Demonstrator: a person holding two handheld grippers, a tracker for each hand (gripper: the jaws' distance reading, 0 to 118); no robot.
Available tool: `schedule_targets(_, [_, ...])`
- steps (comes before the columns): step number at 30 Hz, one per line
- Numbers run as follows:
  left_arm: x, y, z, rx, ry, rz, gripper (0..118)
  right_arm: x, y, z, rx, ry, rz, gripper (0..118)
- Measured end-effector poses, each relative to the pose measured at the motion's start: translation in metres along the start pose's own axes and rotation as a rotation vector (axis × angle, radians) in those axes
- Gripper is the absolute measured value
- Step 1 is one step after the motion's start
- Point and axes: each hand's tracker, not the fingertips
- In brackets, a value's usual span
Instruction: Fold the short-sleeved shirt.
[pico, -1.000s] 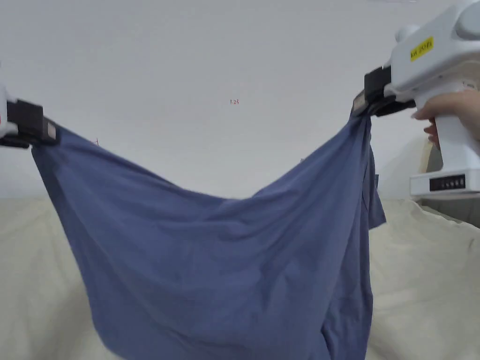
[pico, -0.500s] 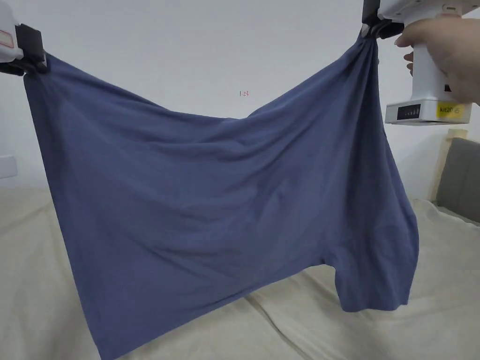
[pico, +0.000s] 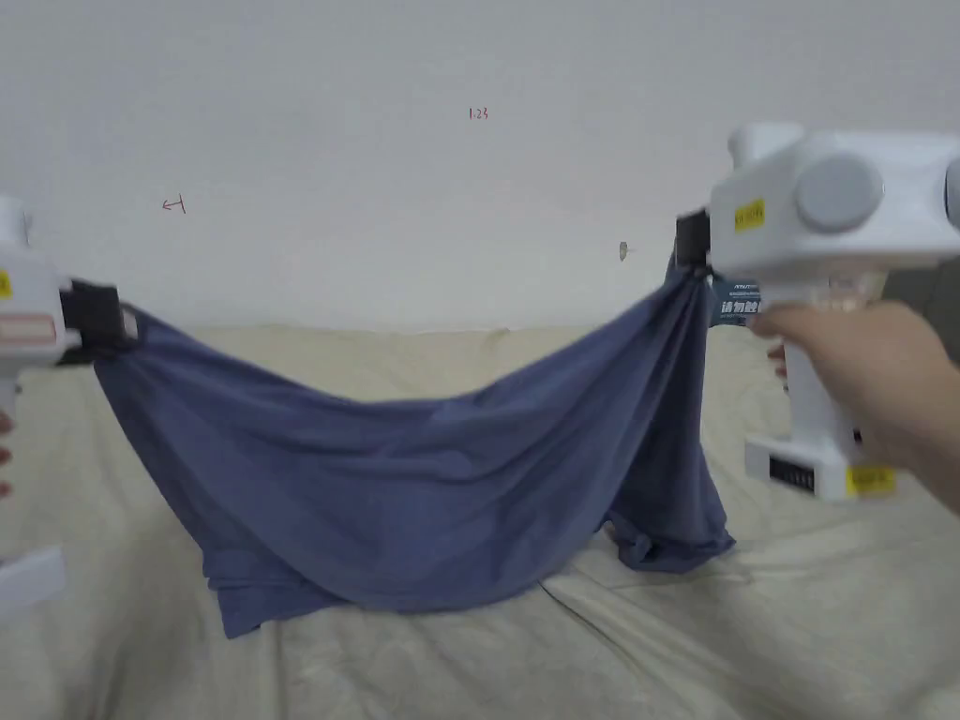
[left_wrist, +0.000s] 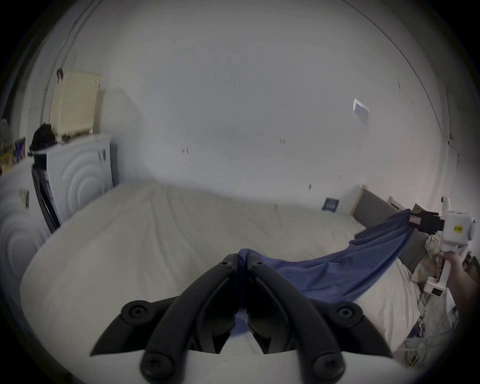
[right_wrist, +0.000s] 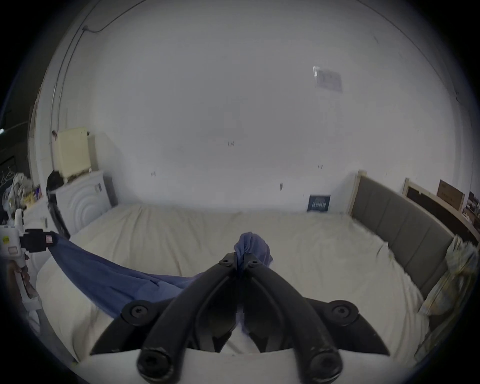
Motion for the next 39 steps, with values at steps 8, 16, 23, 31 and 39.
schedule_targets(8, [0.011, -0.127, 0.090, 0.040, -0.068, -0.029, 6, -0.001, -0.138, 0.100, -0.006, 0.138, -0.003, 2])
schedule_targets(16, [0.025, -0.162, 0.190, 0.102, -0.007, -0.084, 6, 0.007, -0.180, 0.225, 0.083, 0.126, -0.103, 2])
schedule_targets(23, [0.017, -0.167, 0.180, -0.026, 0.032, -0.056, 6, 0.016, -0.198, 0.213, -0.123, 0.105, -0.074, 2])
schedule_targets(31, [-0.003, -0.222, 0.045, -0.469, 0.099, -0.059, 6, 0.038, -0.279, 0.082, -0.607, 0.038, -0.232, 5])
schedule_targets(39, [-0.015, -0.238, 0.047, -0.428, 0.062, 0.004, 116, 0.065, -0.295, 0.094, -0.553, -0.026, -0.391, 90])
